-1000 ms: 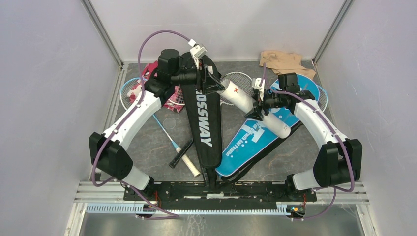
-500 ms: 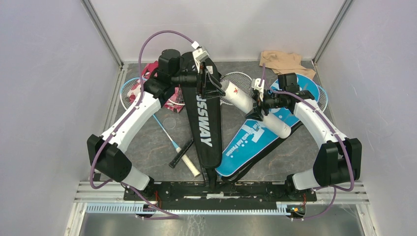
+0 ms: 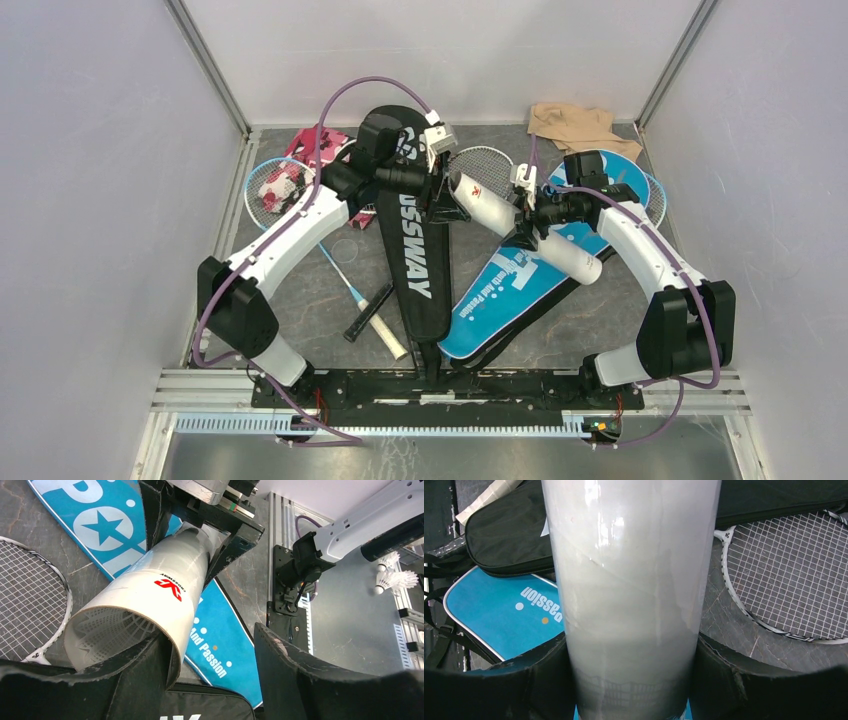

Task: Pack up the badminton gear
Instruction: Place the shuttlecock at the shuttle tube, then close the lid on the shuttle tube.

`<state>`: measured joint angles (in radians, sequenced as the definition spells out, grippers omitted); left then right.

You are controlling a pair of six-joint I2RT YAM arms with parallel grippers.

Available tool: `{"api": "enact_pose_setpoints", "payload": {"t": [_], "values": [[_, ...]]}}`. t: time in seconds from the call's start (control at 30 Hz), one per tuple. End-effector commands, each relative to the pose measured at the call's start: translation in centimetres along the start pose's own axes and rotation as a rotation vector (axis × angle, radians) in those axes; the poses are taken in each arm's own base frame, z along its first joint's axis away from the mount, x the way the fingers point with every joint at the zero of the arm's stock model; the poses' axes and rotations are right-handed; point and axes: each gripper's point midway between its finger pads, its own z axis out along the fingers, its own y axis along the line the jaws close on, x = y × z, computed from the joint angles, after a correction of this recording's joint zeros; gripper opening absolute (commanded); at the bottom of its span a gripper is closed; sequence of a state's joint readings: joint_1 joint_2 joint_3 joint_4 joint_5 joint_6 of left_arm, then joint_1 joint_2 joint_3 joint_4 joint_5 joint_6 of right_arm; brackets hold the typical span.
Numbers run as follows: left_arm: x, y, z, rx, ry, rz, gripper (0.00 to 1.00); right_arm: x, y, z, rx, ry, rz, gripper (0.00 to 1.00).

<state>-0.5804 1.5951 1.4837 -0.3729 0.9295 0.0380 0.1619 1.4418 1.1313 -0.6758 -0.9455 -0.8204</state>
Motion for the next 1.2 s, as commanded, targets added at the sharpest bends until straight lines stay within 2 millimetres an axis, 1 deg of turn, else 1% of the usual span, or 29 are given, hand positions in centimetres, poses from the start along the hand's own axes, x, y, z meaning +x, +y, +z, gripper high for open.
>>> {"api": "enact_pose_setpoints", "payload": {"t": [0.0,0.1,0.2,0.23,0.37,0.47,0.57,0.63,0.67,0.7,0.8,0.87,0.93,1.07,1.17], "values": [[-1.1,-1.3,-0.5,0.009,0.011,0.094,0.69,-1.8,-1.2,-0.4,0.032,-0.041,-0.061,0.09],[-2.3,-0.9,-1.9,-0.042,-0.006,0.132,0.79,-1.5,-1.3,-0.4,0.037,-0.030,-0.061,0.09],[-3.5,-0.6,-3.6,-0.098,-0.025,0.172,0.96,-1.3,-1.3,-0.3,0.039,-0.025,-0.062,0.08],[-3.8,-0.7,-4.0,-0.113,-0.025,0.191,0.99,-1.3,-1.3,-0.3,0.040,-0.026,-0.062,0.09],[-4.5,-0.6,-6.1,-0.197,-0.014,0.252,1.00,-1.4,-1.5,-0.4,0.047,-0.026,-0.062,0.08],[-5.4,-0.2,-8.3,-0.297,-0.019,0.287,1.00,-1.4,-1.7,-0.4,0.052,-0.025,-0.062,0.08],[-5.5,1.5,-11.2,-0.460,-0.001,0.270,1.00,-1.5,-1.9,-0.5,0.059,-0.027,-0.056,0.08],[-4.9,3.1,-13.5,-0.592,0.036,0.242,1.00,-1.6,-2.0,-0.5,0.066,-0.032,-0.053,0.08],[-4.2,4.2,-15.0,-0.675,0.062,0.221,1.00,-1.6,-2.0,-0.5,0.066,-0.033,-0.050,0.08],[-3.6,4.8,-16.0,-0.718,0.081,0.201,1.00,-1.7,-2.0,-0.6,0.071,-0.037,-0.051,0.08],[-0.2,7.0,-19.4,-0.865,0.153,0.132,1.00,-1.7,-1.8,-0.6,0.078,-0.048,-0.052,0.08],[2.6,8.0,-20.5,-0.918,0.218,0.104,1.00,-1.7,-1.7,-0.7,0.085,-0.056,-0.053,0.08],[5.7,8.8,-21.3,-0.945,0.304,0.099,0.98,-1.6,-1.5,-0.8,0.087,-0.058,-0.054,0.08],[12.0,10.8,-21.6,-0.957,0.479,0.045,0.90,-1.6,-1.3,-1.1,0.089,-0.064,-0.056,0.08],[15.6,12.2,-21.4,-0.950,0.564,0.027,0.85,-1.6,-1.1,-1.1,0.084,-0.070,-0.056,0.08]]}}
